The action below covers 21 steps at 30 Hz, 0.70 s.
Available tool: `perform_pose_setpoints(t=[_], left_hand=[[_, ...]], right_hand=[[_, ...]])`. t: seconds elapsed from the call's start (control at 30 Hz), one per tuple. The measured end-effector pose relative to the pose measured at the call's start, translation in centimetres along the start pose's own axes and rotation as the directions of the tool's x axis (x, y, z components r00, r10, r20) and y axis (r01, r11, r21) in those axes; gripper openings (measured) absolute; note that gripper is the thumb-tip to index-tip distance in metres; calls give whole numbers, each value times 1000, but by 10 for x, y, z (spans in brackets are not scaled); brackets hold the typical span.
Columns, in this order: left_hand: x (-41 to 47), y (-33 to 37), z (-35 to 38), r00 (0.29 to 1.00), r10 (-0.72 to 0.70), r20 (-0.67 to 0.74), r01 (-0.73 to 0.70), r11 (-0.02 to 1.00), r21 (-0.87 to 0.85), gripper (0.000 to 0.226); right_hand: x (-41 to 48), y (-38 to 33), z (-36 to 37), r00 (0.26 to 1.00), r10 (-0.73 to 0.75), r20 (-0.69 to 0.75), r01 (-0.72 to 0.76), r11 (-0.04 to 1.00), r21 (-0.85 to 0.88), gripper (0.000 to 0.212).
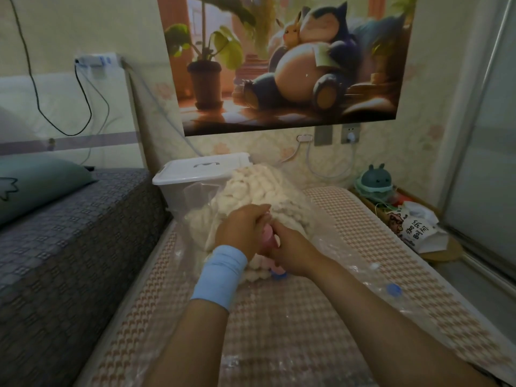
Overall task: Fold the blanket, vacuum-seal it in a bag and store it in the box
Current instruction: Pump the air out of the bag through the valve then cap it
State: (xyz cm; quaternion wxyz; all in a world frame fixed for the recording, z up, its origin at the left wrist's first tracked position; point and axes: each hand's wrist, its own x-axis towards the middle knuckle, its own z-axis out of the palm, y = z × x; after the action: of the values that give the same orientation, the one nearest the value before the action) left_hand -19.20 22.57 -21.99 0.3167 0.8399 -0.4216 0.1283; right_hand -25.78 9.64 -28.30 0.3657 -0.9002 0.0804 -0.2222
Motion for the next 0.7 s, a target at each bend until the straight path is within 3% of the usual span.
perform_pose_setpoints(t=[0.07,0.13,0.2,0.27,0.37,0.43,0.5,0.6,0.7], left_hand=[[5,13,-26,968,79,-238,-75,997,25,28],[6,26,-57,848,155,-506,-147,988,56,25],[6,32,-75,754,190,-628,-200,978,55,23],[5,30,-66,793,192,-579,-218,976,24,23],[-1,12,-15,970,26,-243,-40,998,-53,25],[-6,1,10,998,-66,7,66,998,-18,27],[-4,4,6,998,-52,42,49,997,66,28],[5,24,-31,965,83,-250,-66,995,75,28],[8,34,-63,758,243,-606,-211,969,124,24]], right_hand=[[1,3,-2,1000,17,5,-17,1000,13,49],[1,6,-3,1000,25,18,-25,999,35,49],[1,7,-3,1000,21,24,-22,999,46,49],[1,5,-3,999,21,35,-23,999,49,46],[0,2,-2,999,27,35,-28,999,23,40],[-2,1,1,1000,18,26,-18,1000,-3,43],[-2,2,2,1000,8,19,-8,1000,-6,46],[2,7,-2,1000,25,17,-26,998,51,45],[3,11,-3,999,26,25,-27,998,51,44]])
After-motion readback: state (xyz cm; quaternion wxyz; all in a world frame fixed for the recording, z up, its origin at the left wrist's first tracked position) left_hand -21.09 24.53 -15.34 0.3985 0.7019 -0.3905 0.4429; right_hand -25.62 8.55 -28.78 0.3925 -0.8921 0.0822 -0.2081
